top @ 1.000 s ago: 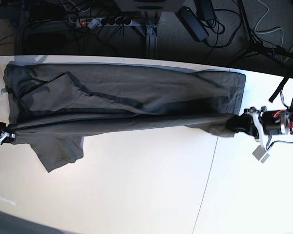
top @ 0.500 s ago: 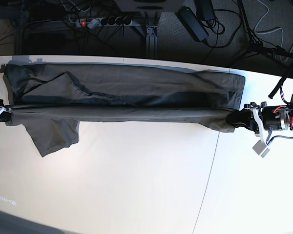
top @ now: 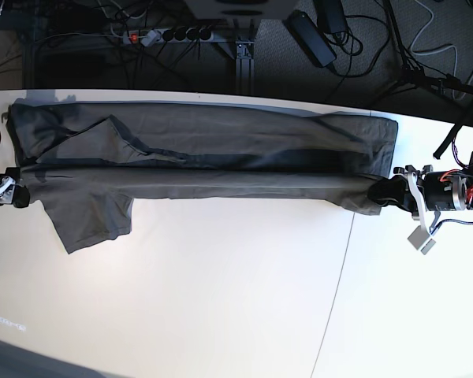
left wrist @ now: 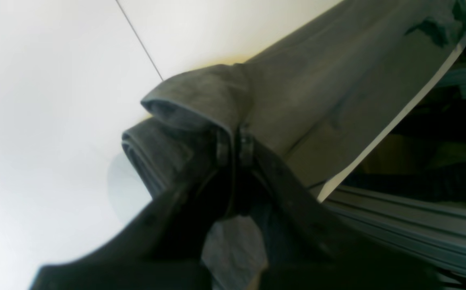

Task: Fold the T-shirt properly
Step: 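Lift the hem edge and fold it over toward the collar side, then lay the folded edge down and release both grippers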

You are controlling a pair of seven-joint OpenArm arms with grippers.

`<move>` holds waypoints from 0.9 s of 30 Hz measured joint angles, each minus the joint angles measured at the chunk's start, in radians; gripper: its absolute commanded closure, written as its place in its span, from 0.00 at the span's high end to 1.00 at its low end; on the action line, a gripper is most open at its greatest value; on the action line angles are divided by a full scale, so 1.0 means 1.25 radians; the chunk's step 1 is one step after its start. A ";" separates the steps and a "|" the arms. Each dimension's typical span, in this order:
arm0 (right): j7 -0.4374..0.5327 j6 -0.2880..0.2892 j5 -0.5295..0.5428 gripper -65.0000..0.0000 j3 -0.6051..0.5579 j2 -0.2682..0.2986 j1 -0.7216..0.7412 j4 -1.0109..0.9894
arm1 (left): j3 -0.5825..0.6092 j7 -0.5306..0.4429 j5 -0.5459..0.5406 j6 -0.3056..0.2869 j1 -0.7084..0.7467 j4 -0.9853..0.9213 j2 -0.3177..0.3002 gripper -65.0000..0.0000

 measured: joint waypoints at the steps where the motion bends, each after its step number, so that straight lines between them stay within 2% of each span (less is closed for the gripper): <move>1: 0.002 0.000 -0.004 0.62 0.005 0.000 0.004 0.020 | 0.000 0.000 0.000 0.000 0.000 0.000 0.000 0.00; 5: 0.014 0.000 -0.005 0.62 0.006 0.001 0.052 0.028 | 0.000 0.000 0.000 0.000 0.000 0.000 0.000 0.00; 9: 0.052 0.000 -0.023 0.62 -0.034 -0.009 0.112 -0.049 | 0.000 0.000 -0.001 0.000 0.000 0.000 0.000 0.00; 15: 0.072 0.000 -0.023 0.62 -0.093 -0.075 0.235 -0.236 | 0.000 0.000 -0.020 0.000 -0.001 0.000 0.001 0.00; 17: 0.080 0.000 -0.047 0.62 -0.097 -0.093 0.264 -0.286 | 0.000 0.000 -0.019 0.000 0.000 0.000 0.002 0.00; 22: 0.106 0.000 -0.089 0.62 -0.108 -0.119 0.281 -0.373 | 0.000 0.000 -0.019 0.000 0.000 0.000 0.002 0.00; 27: 0.120 0.000 -0.090 0.62 -0.160 -0.117 0.283 -0.410 | 0.000 0.000 -0.022 0.000 0.000 0.000 0.002 0.00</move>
